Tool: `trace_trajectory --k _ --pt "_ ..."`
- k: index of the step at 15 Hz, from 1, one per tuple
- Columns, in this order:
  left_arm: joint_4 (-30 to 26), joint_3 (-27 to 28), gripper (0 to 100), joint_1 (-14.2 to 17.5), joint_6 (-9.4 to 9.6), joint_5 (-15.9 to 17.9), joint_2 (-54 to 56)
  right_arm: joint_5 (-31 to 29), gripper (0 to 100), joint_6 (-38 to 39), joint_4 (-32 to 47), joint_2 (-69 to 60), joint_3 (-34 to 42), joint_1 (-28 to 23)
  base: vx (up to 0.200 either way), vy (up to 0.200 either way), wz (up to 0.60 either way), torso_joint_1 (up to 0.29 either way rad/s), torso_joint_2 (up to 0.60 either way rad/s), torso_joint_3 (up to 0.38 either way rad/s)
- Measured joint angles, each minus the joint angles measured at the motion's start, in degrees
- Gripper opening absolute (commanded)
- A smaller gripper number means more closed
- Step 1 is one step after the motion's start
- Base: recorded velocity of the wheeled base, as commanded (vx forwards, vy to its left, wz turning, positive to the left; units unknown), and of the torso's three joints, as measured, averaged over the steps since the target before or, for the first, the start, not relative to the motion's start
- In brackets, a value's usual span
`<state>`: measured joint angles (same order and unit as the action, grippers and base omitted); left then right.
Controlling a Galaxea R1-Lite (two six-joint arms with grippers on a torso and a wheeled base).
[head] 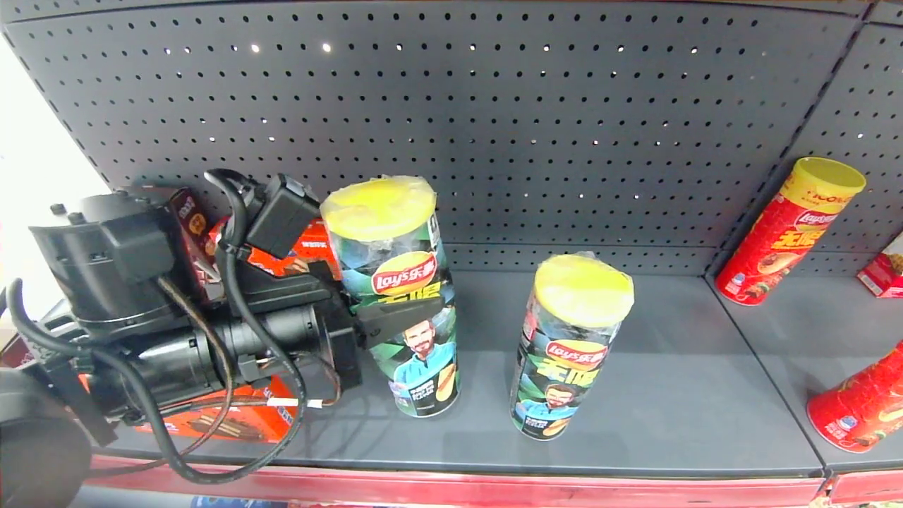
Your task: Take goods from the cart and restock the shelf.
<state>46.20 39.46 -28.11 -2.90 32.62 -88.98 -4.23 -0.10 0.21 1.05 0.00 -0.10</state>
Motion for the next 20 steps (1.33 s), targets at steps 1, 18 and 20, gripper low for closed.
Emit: trace_trajectory --k 1,18,20 --pt "0.0 1.41 0 -0.05 0.01 -0.06 -1.01 -0.01 100 0.0 0.01 -0.41 0.0 0.05 0.0 0.0 0.0 0.0 0.0 0.0" --pt "-14.57 36.04 0 -0.22 8.92 0.11 -22.3 0.0 100 0.02 0.0 -1.12 0.0 0.1 0.0 0.0 0.0 0.0 0.0 0.0" --pt "-13.67 40.45 0 -0.49 8.92 0.28 -26.65 -0.01 100 0.02 0.0 -1.12 0.0 0.1 0.0 0.0 0.0 0.0 0.0 0.0"
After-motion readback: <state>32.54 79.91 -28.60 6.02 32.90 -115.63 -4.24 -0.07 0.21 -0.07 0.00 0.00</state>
